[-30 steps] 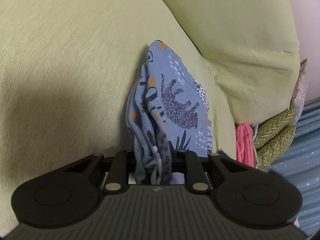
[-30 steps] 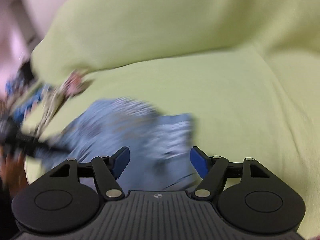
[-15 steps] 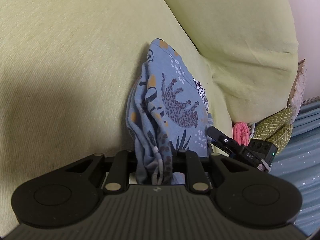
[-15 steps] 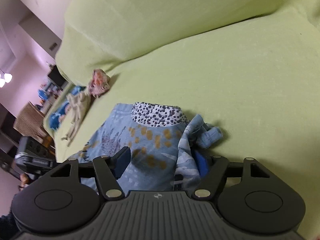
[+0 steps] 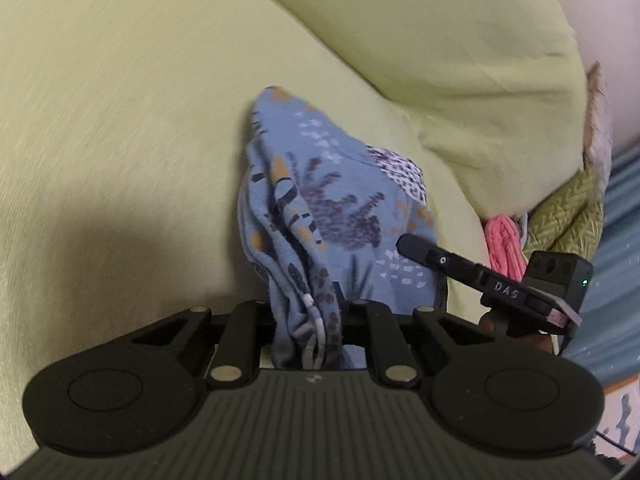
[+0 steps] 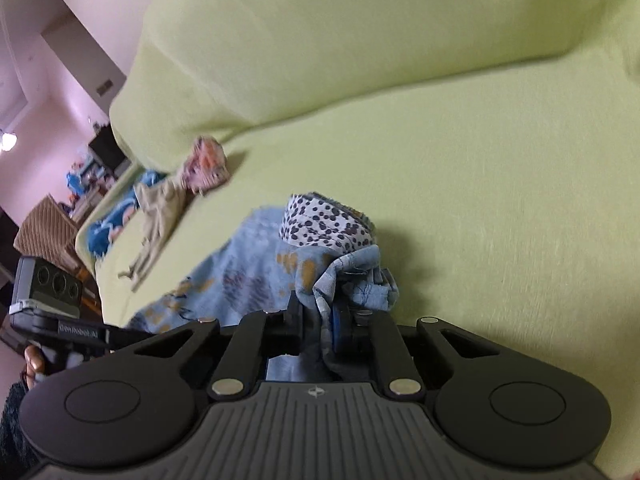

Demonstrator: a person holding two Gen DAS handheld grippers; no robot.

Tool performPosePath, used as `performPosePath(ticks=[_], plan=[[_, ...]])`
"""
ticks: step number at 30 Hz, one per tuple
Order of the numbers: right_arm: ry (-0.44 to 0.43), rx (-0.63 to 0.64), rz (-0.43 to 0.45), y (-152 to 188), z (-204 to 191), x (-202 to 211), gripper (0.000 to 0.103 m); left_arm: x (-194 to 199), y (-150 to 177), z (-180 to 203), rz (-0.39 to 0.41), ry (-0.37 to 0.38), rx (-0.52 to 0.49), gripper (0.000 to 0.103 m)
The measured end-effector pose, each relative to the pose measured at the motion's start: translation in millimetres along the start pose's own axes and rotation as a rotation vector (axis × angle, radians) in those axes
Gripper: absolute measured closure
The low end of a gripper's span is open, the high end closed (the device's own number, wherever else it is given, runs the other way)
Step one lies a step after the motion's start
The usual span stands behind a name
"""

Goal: Fold clothes
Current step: 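Carry the folded shorts with both grippers over to the white chair seat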

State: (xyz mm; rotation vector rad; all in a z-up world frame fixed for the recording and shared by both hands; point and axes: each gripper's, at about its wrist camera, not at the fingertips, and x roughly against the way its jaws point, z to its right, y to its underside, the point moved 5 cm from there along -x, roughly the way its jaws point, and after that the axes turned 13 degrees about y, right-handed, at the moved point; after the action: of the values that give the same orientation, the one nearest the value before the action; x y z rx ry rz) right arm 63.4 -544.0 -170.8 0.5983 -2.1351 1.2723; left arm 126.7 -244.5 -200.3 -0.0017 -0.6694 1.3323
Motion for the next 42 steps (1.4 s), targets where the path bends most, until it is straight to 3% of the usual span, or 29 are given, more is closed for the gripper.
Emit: performPosePath(ticks=[4,7,12,16,22,27,30,34,38,42], plan=[[0.021,-0.032,0.064,3,-8,38,0.091,6,-1,32,-0.002,0.039,-0.062,0.093],[0.067,-0.110,0.119,16,-4,87,0.091,1,4,68,-0.049,0.074,-0.123,0.093],[0.197,-0.257,0.262,66,9,214,0.091,-26,42,160,-0.180,0.188,-0.269,0.093],[0.373,-0.394,0.388,140,26,350,0.090,-70,109,254,-0.348,0.347,-0.389,0.093],[0.698,-0.596,0.540,282,46,551,0.090,-174,253,395,-0.658,0.584,-0.512,0.093],[0.920,-0.754,0.626,386,73,671,0.090,-264,378,492,-0.839,0.718,-0.615,0.092],[1.007,-0.825,0.657,428,95,714,0.090,-310,434,529,-0.899,0.778,-0.670,0.092],[1.070,-0.902,0.666,470,149,749,0.090,-352,487,542,-0.951,0.808,-0.735,0.092],[1.068,-0.969,0.672,500,186,741,0.090,-399,512,545,-0.992,0.796,-0.786,0.092],[1.076,-0.995,0.672,513,217,734,0.090,-406,509,539,-1.007,0.805,-0.779,0.092]])
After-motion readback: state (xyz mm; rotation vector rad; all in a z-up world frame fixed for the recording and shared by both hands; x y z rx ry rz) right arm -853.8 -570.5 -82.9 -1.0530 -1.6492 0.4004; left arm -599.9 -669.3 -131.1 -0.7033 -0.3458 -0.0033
